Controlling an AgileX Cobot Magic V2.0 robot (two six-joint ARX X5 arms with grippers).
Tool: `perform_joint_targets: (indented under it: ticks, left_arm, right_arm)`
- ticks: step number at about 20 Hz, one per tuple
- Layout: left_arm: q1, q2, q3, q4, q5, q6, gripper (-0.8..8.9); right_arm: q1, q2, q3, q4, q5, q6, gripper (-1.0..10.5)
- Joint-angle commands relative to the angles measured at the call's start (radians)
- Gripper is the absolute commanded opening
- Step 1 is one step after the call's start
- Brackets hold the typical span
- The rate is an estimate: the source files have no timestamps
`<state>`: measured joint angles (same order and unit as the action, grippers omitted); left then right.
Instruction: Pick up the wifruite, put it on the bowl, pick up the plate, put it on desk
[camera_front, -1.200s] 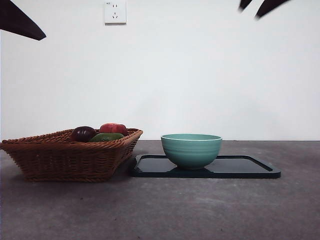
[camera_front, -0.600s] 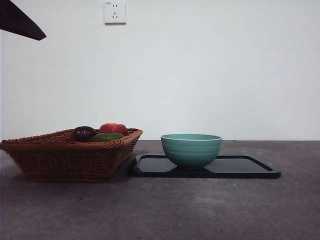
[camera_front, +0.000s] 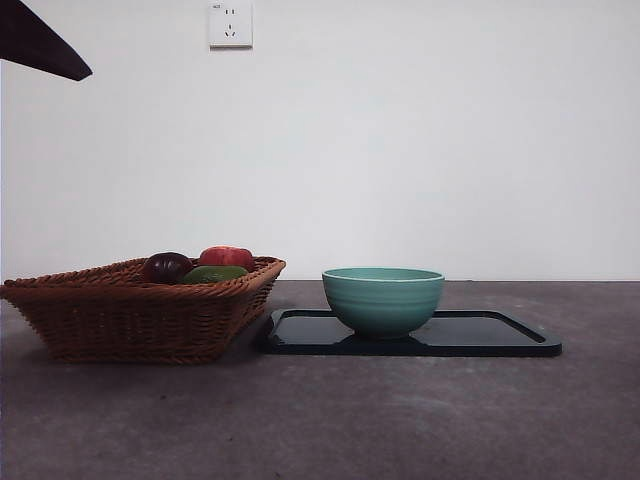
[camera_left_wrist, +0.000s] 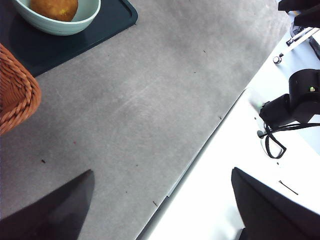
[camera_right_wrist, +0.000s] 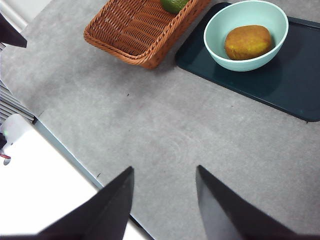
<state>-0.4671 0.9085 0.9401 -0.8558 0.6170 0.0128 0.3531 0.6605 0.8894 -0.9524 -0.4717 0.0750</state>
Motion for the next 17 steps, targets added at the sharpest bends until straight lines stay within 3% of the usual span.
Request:
perform_joint_targets:
  ticks: [1,8,10,17]
  left_arm:
    - [-0.005,0.006,0.011,0.011,0.006,0.012,4.36]
    - [-0.019,0.011,0.018,0.041,0.002,-0.003,4.36]
    - [-0.045,0.045,0.057,0.072,-0.063,-0.018,4.37]
    - [-0.129,0.45,0.463,0.055,-0.246,0.121,4.37]
  right_arm:
    - [0.006,0.004,0.01,0.013,-0.003,-0.003,2.0]
    - [0.006,0.004,0.01,0.013,-0.004,0.001,2.0]
    - [0.006,0.004,0.01,0.019,-0.004,0.003,2.0]
    - [0.006,0.004,0.01,0.025,-0.004,0.003,2.0]
